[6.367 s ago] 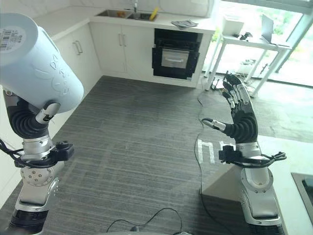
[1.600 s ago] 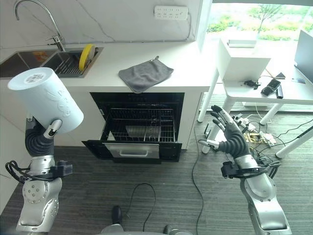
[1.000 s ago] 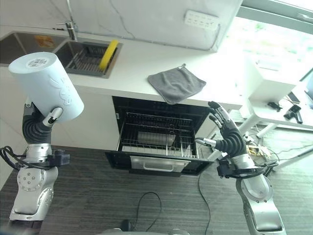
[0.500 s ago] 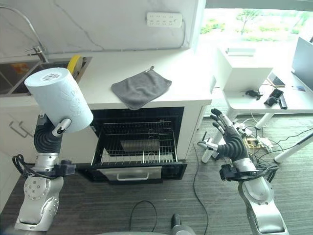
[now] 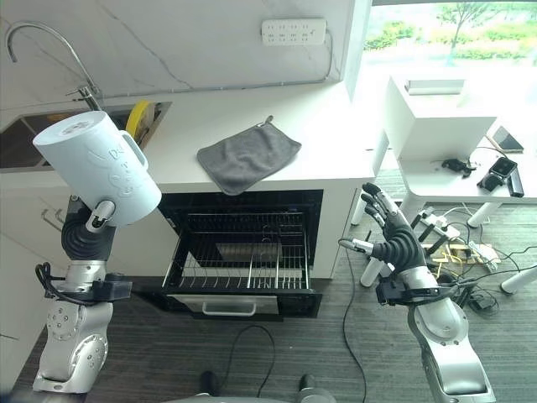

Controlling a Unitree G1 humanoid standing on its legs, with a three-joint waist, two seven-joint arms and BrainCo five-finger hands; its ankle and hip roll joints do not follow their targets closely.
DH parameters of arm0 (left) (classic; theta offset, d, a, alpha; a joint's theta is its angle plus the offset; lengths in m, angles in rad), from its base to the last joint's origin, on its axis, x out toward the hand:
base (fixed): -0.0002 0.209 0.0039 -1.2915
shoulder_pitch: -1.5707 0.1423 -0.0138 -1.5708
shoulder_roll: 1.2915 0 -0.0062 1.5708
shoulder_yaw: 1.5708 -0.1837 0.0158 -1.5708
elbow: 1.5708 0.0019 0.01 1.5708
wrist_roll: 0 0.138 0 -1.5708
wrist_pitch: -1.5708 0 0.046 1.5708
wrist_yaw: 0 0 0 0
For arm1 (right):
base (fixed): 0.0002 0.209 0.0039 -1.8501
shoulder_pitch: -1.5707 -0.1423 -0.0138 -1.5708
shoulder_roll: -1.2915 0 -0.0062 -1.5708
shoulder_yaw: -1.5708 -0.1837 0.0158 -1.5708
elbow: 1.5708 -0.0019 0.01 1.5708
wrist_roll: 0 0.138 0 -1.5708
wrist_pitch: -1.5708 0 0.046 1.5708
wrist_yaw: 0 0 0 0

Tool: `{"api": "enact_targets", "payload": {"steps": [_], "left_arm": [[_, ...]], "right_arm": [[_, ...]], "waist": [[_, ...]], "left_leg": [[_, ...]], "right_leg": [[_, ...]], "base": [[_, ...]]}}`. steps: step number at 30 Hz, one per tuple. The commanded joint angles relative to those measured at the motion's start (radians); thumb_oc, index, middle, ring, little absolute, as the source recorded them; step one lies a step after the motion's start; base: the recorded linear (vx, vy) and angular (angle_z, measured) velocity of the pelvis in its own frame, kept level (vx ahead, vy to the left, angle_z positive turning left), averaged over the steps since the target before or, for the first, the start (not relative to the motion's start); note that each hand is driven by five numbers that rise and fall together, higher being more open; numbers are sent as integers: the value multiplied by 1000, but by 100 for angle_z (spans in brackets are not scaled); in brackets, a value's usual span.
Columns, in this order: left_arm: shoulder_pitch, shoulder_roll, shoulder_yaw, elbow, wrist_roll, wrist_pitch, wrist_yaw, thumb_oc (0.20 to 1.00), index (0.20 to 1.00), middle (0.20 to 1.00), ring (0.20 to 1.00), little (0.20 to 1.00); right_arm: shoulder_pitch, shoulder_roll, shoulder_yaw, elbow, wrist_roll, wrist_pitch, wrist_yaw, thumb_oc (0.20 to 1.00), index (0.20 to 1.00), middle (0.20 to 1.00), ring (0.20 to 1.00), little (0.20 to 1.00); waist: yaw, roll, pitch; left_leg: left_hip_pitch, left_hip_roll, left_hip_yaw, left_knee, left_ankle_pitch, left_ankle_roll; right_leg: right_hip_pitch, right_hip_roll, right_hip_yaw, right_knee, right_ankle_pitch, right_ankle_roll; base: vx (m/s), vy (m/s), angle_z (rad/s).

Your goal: Place the dishes in the dishwasher.

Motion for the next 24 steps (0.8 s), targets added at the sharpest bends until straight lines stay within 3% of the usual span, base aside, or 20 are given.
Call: {"api": "enact_targets", "payload": {"steps": [1, 6, 7, 9, 12, 16, 18, 20, 24], "left_arm": [[10, 47, 42, -65, -19, -91, -2, 200, 200, 200, 200, 200], [-43, 68, 26, -56, 60, -30, 7, 200, 200, 200, 200, 200], [-70, 75, 11, -52, 93, 19, 12, 200, 200, 200, 200, 200], [-88, 79, -5, -36, 92, 77, -2, 200, 200, 200, 200, 200], [-86, 88, -23, -15, 126, 88, -5, 200, 200, 200, 200, 200], [-117, 112, -49, 20, 235, 70, 103, 200, 200, 200, 200, 200], [-141, 115, -67, 42, 301, 51, 164, 200, 200, 200, 200, 200], [-186, 108, -122, 67, 450, 64, 294, 200, 200, 200, 200, 200], [-241, 113, -184, 139, 565, 68, 428, 200, 200, 200, 200, 200]], "right_arm": [[-35, -7, -44, -58, 9, -47, 23, 1000, 1000, 1000, 1000, 1000], [-22, 17, -47, -82, 74, -14, 33, 1000, 1000, 1000, 1000, 1000], [-25, 34, -38, -84, 97, 8, 28, 1000, 1000, 1000, 1000, 1000], [-23, 62, -21, -78, 164, 43, 30, 1000, 1000, 1000, 1000, 1000], [-23, 96, 16, -64, 221, 60, 76, 1000, 1000, 1000, 1000, 1000], [-61, 116, 81, -40, 206, 54, 60, 1000, 1000, 1000, 1000, 1000], [-97, 121, 102, -18, 233, 59, 30, 1000, 1000, 1000, 1000, 1000], [-152, 128, 145, -26, 254, 105, 19, 1000, 1000, 1000, 1000, 1000], [-228, 82, 185, -31, 316, 146, 11, 1000, 1000, 1000, 1000, 1000]], "waist": [[-3, -20, -27], [-4, -44, -28], [3, -59, -24], [11, -70, -22], [24, -77, -18], [32, -85, -15], [28, -83, -10], [29, -83, -26], [21, -82, -52]], "left_leg": [[46, -19, -8, 12, 11, -12], [68, -78, -15, 12, -38, 23], [70, -98, -12, 12, -51, 40], [67, -121, -9, 12, -65, 68], [61, -137, -23, 12, -72, 90], [65, -134, 7, 12, -84, 74], [77, -130, 22, 12, -90, 78], [84, -115, 36, 12, -94, 79], [102, -88, 58, 12, -88, 67]], "right_leg": [[19, -43, -4, 4, -40, 65], [22, -96, -14, 19, -10, 113], [14, -122, -29, 54, -14, 128], [0, -128, -24, 141, -24, 126], [-34, -119, 0, 192, -19, 120], [-41, -157, -49, 16, 94, 140], [-43, -153, -35, 5, 96, 140], [-37, -135, -40, 4, 68, 137], [-20, -104, -22, 4, 26, 129]], "base": [[104, 394, -33], [78, 372, -10], [30, 353, 10], [38, 312, 8], [44, 91, -17], [34, -120, -35], [54, -169, -13], [45, -247, -3], [65, -141, -8]]}}
